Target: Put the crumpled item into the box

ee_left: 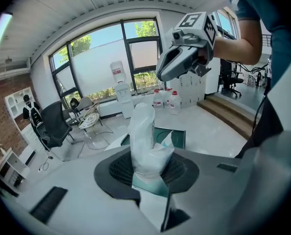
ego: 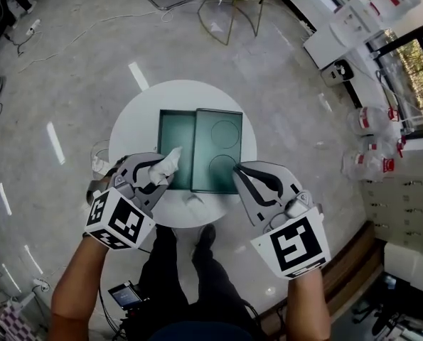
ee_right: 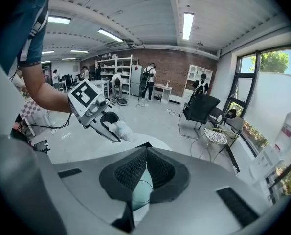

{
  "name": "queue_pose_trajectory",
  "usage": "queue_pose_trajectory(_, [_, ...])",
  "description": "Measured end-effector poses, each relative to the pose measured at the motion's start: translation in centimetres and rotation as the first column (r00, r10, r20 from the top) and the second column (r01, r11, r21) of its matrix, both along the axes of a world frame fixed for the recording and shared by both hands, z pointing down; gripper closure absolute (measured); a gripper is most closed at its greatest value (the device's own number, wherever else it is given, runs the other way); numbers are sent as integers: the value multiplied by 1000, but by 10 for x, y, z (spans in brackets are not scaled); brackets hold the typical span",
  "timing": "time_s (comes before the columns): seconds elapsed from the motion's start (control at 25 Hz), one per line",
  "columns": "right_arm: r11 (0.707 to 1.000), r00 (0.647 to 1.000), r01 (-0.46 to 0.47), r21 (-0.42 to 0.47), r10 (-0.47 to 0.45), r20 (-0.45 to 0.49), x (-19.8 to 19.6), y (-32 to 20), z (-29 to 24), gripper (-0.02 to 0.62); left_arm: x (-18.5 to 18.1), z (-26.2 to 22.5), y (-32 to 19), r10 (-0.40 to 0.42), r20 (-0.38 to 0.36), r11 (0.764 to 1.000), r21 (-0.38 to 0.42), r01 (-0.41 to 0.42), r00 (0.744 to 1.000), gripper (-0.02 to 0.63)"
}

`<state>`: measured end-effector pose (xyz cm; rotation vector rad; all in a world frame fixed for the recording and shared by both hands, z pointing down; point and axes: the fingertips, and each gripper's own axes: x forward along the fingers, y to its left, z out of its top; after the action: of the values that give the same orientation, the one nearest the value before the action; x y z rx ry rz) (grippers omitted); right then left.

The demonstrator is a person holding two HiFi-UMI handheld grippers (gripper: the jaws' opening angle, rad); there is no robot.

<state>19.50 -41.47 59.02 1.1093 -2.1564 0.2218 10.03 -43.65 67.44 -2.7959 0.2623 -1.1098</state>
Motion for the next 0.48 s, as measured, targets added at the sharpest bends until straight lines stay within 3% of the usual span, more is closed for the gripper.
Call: queue_pose_trajectory(0.48, [998,999,-30,-52,31,17,10,-12,53,557,10,74,-10,18,59,998,-68,-14,998,459])
